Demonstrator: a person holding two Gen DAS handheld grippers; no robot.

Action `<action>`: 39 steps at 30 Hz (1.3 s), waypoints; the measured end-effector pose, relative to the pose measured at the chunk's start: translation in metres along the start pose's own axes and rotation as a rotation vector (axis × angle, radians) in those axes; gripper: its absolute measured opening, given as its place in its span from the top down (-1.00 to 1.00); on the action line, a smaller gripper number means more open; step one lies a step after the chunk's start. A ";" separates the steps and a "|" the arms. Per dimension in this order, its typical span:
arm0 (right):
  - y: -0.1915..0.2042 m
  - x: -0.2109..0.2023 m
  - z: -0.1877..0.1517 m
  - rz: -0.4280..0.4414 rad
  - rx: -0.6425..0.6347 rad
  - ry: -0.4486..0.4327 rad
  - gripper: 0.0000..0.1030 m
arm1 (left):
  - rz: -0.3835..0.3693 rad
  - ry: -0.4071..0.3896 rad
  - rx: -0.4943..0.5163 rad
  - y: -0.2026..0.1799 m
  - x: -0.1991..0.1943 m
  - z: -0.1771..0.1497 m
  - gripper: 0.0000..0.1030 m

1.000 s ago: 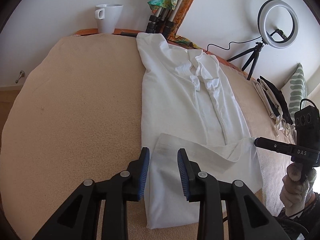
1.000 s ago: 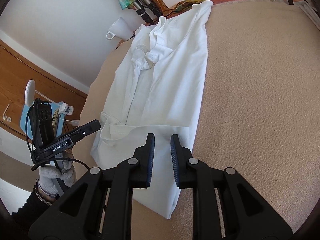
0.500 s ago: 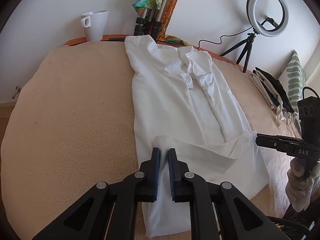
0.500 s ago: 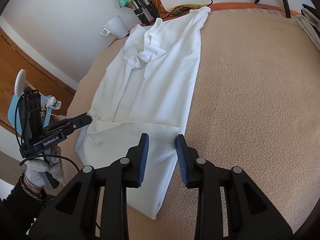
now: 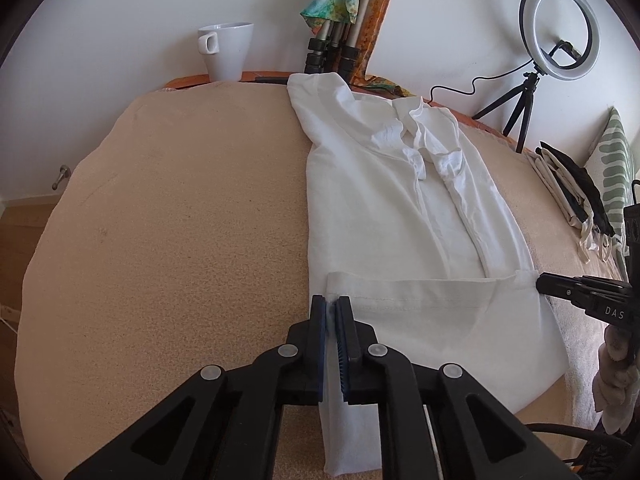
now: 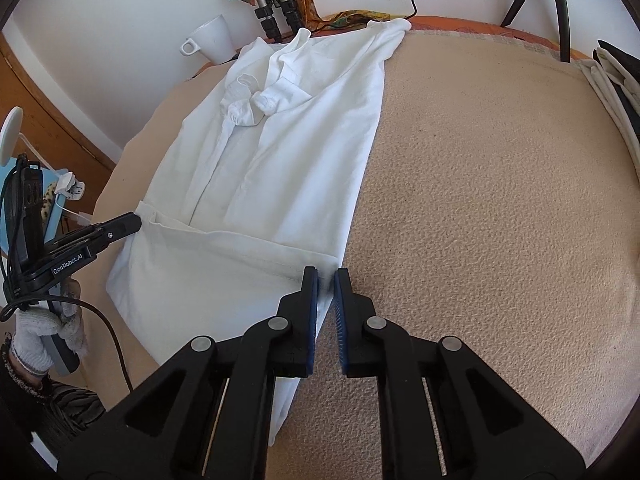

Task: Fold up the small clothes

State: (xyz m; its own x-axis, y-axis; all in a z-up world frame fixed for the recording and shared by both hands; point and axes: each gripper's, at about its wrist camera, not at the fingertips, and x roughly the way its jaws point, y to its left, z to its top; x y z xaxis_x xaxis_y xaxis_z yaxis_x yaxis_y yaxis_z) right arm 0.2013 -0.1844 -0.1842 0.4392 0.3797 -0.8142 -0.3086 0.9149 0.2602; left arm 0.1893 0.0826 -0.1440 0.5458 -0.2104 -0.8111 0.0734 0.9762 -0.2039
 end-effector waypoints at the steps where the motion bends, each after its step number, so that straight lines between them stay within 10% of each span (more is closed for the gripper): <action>1: 0.001 -0.002 0.000 -0.023 -0.003 -0.013 0.81 | 0.020 -0.010 0.000 0.000 -0.003 0.001 0.76; 11: 0.032 -0.019 -0.005 0.150 -0.103 -0.056 0.81 | -0.239 -0.012 0.108 -0.045 -0.021 -0.005 0.69; 21: 0.024 -0.001 -0.007 0.074 -0.080 0.019 0.81 | -0.014 0.000 0.181 -0.064 0.012 0.001 0.63; 28: -0.004 -0.020 0.008 0.065 0.003 -0.052 0.34 | -0.029 -0.038 0.088 -0.040 0.000 0.026 0.46; 39: -0.036 -0.017 0.046 0.158 0.139 -0.069 0.33 | -0.138 -0.087 0.029 -0.033 -0.007 0.093 0.29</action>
State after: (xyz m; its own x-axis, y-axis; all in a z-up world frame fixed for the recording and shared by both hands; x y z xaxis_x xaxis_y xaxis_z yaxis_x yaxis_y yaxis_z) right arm 0.2440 -0.2169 -0.1558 0.4528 0.5235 -0.7218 -0.2606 0.8518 0.4544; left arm 0.2606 0.0565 -0.0809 0.5992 -0.3386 -0.7255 0.1760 0.9397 -0.2932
